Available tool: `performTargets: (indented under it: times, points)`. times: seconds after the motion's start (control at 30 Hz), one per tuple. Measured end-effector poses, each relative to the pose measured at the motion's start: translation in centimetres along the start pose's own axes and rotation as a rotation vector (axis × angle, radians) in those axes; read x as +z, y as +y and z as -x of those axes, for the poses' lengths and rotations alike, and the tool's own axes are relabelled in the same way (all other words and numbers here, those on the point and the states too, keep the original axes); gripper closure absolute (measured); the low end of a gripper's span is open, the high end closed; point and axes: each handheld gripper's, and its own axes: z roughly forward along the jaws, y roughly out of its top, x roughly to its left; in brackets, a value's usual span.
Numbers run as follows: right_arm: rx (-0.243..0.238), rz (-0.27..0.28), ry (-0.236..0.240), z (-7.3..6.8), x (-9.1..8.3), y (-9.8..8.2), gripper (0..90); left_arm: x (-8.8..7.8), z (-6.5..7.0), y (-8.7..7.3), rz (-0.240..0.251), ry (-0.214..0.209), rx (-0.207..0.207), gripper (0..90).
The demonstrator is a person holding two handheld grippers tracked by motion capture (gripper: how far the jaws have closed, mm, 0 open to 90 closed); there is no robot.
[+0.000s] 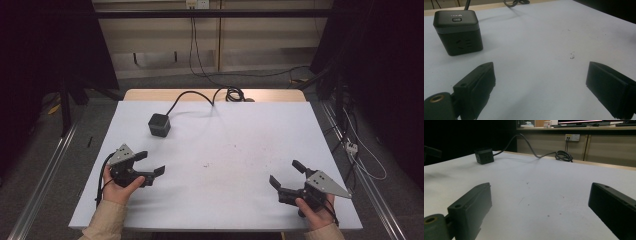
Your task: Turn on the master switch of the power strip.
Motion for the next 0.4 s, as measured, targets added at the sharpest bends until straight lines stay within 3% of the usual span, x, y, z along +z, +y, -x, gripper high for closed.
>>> performTargets:
  times: [0.4]
  points:
    - [0.006,-0.002,-0.005,0.05,-0.12,-0.03,4.2,-0.19,0.12,-0.64,-0.022,0.008,0.014,8.5]
